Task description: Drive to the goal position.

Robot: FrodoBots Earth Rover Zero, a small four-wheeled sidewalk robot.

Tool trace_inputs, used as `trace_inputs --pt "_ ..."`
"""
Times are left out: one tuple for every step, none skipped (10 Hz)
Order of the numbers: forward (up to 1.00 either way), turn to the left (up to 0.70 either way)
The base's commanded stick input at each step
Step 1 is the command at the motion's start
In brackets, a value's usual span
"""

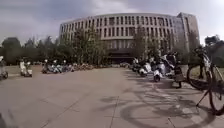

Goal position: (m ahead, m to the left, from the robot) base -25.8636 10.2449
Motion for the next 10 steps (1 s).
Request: trace_inputs --pt "0.00 0.85" --pt "0.00 0.85" --pt "0.00 0.85" --pt "0.00 0.85" --pt "0.00 0.85" --pt "0.00 0.85" --pt "0.00 0.85" --pt "0.00 0.85" --pt "0.00 0.85" --pt "0.00 0.85"
